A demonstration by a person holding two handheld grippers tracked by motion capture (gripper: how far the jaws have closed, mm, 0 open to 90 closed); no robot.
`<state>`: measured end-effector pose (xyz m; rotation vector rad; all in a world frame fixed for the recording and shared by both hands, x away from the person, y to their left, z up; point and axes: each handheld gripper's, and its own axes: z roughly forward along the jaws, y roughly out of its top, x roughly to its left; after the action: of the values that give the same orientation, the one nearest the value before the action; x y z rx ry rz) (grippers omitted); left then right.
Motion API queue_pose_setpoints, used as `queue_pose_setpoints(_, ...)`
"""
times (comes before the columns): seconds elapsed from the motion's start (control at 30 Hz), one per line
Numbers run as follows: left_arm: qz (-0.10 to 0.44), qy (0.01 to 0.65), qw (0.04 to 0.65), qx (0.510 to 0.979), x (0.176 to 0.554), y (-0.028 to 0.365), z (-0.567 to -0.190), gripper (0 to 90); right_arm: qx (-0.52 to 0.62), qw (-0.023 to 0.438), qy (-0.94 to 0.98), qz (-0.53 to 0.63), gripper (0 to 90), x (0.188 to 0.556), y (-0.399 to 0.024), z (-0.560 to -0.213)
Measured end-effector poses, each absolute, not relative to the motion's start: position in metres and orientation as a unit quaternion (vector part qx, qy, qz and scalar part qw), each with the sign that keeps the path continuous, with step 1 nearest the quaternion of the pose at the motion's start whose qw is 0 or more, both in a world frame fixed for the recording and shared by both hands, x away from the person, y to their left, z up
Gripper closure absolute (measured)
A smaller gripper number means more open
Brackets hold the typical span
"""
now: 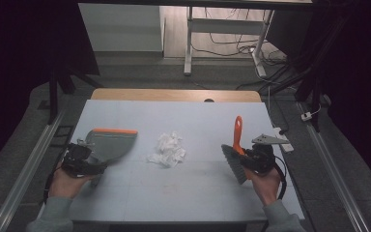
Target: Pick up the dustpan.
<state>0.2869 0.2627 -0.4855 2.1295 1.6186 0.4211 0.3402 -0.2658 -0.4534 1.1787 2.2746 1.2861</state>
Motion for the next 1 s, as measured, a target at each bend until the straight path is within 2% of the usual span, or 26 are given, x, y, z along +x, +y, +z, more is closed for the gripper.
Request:
queue_pose_setpoints(0.17,0.137,0.594,0.192,0.769,0.296,0.258,-0.501,17.6,0.406,0.136,0.788,0.443,70.2,0.34,-0.266,-0.454)
queue_pose_setpoints(0.37,0.153,0.601,0.182,0.763,0.3,0.258,-0.508,25.5,0.408,0.138,0.786,0.444,70.2,0.34,-0.267,-0.454)
queue_pose_setpoints(0.4,0.155,0.604,0.184,0.76,0.3,0.26,-0.508,31.2,0.409,0.139,0.786,0.442,70.2,0.34,-0.267,-0.454)
queue_pose_setpoints(0.43,0.159,0.605,0.181,0.759,0.3,0.26,-0.508,31.2,0.409,0.139,0.786,0.442,70.2,0.34,-0.267,-0.454)
queue_pose_setpoints(0.47,0.161,0.607,0.179,0.758,0.299,0.26,-0.508,35.9,0.409,0.137,0.786,0.443,70.2,0.34,-0.266,-0.454)
queue_pose_setpoints(0.8,0.143,0.61,0.171,0.76,0.3,0.262,-0.513,44.1,0.411,0.139,0.785,0.443,70.2,0.339,-0.268,-0.454)
queue_pose_setpoints(1.0,0.145,0.613,0.172,0.757,0.304,0.265,-0.515,56.4,0.41,0.139,0.786,0.441,70.1,0.339,-0.268,-0.454)
